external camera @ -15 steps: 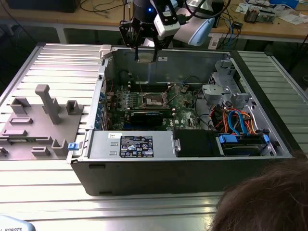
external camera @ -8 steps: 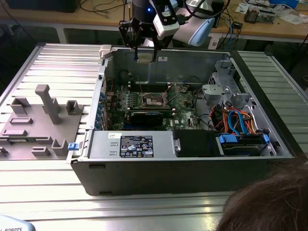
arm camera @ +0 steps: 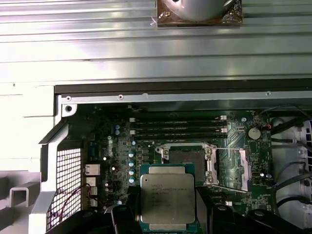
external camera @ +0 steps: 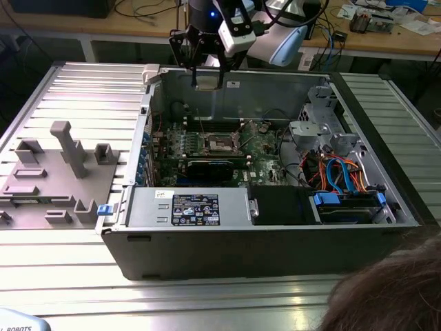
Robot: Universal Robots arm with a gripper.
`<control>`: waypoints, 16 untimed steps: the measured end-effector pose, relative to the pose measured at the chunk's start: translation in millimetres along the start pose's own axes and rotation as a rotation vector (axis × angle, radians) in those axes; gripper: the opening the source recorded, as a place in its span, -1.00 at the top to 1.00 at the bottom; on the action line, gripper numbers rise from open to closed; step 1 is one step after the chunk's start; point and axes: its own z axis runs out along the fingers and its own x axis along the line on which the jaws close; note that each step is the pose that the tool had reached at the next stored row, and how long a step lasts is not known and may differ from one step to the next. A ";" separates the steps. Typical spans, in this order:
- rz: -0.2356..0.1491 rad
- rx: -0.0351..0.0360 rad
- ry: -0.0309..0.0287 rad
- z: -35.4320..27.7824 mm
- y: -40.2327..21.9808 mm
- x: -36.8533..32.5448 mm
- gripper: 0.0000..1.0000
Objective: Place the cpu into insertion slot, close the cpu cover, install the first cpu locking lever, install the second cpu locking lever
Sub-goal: 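Place the cpu into insertion slot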
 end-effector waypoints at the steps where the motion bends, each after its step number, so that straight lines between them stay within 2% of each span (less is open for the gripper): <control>1: 0.000 0.0000 0.0000 0.1 0.0 0.3 -0.08; 16: 0.000 0.0000 0.0000 1.3 -0.2 3.2 -0.08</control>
